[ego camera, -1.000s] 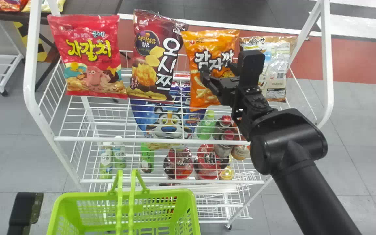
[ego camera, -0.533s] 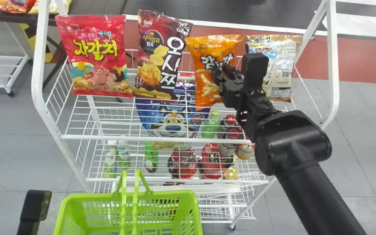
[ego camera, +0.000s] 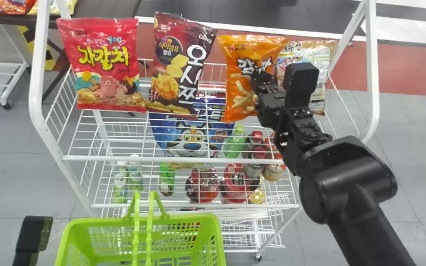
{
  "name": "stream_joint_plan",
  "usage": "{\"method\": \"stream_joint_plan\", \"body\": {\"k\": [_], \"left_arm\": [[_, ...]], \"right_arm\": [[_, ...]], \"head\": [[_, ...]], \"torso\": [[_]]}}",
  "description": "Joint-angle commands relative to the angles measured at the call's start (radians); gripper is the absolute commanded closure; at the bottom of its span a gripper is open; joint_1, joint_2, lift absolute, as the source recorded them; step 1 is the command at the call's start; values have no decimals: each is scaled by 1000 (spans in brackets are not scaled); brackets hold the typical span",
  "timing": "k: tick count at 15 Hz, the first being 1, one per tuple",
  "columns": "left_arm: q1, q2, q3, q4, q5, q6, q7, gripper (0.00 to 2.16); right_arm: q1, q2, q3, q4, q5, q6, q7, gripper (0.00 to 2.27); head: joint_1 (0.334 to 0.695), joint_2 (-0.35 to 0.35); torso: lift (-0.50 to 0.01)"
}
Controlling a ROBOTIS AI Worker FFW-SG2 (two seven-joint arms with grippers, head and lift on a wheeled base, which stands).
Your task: Hold basket handle with left hand then pick Gamjakkang with right hand and place into basket
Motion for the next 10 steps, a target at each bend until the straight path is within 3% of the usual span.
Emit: {"method": "stream_joint_plan", "body": {"k": [1,6,10], "left_arm": [[3,0,-4,-14,-3,1,2,2148],[11,0,-12,-20,-10,-8,-6,2148],[16,0,-17,-23,-10,-11,-7,2148]], "right_arm": [[73,-22,-23,-138,-20,81,0,2135],[251,-76,-112,-483,-90,345,-4,2132],[369,-90,-140,-716,-112,569,-4,2132]], "head": [[695,-156],[695,-185],[695,-205]], "torso": [[-20],[-20],[-20]]}}
